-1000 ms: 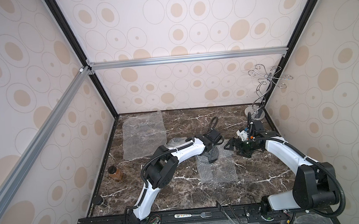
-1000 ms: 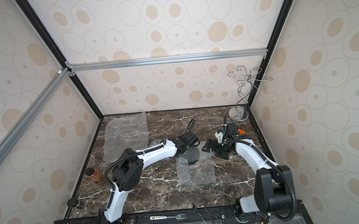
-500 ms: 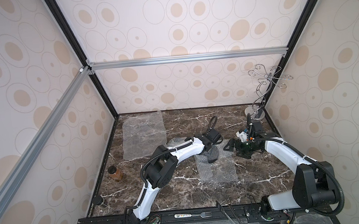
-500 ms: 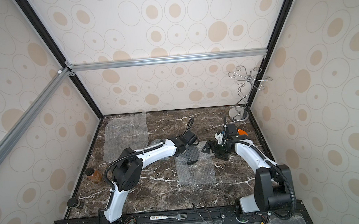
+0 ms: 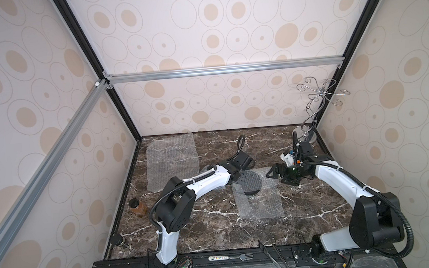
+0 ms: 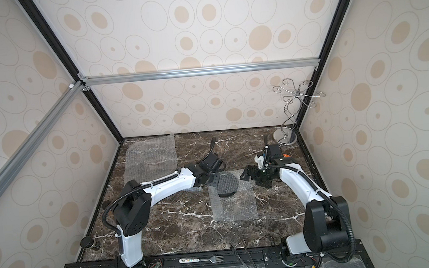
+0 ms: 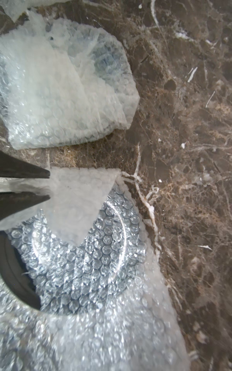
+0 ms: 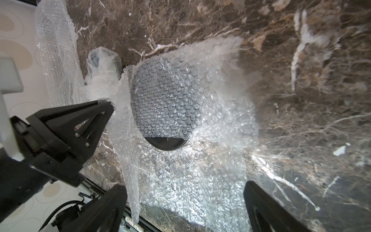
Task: Unpack dinner plates from bubble wrap
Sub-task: Unwrap the bubble wrap at the center of the board.
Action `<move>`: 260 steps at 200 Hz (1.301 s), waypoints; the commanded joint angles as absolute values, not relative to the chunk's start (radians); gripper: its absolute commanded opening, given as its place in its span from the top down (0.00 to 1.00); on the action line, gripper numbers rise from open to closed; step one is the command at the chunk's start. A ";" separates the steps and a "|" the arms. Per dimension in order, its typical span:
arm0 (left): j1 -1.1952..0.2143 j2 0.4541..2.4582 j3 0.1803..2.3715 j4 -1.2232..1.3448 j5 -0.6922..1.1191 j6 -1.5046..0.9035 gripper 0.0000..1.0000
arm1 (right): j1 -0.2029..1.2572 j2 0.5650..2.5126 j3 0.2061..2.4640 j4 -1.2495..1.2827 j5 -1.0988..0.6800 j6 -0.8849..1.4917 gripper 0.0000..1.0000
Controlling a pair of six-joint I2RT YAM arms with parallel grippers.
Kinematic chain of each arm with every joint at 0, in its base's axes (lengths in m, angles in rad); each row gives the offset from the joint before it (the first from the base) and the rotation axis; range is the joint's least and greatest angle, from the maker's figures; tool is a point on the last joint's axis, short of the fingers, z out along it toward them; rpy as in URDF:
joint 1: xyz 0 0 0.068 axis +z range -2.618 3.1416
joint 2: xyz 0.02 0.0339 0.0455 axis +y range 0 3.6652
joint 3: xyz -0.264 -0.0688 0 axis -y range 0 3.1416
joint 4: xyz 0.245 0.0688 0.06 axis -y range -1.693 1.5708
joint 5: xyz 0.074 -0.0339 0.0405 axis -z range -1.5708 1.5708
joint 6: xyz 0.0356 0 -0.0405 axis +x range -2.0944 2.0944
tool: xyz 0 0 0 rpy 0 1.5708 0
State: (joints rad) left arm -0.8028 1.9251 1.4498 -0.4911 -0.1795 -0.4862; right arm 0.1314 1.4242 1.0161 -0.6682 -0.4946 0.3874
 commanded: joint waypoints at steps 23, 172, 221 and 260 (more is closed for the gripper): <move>-0.751 1.828 1.328 -0.376 -0.086 -0.534 0.86 | 0.214 1.483 1.058 -0.668 -0.469 0.406 0.07; -0.695 1.655 1.118 -0.265 -0.038 -0.582 0.57 | 0.389 1.728 1.254 -0.620 -0.464 0.437 0.09; -0.669 1.584 1.054 -0.238 -0.028 -0.596 0.51 | 0.443 1.846 1.374 -0.621 -0.475 0.434 0.09; -0.652 1.535 0.998 -0.222 -0.023 -0.606 0.49 | 0.481 1.905 1.434 -0.615 -0.480 0.443 0.09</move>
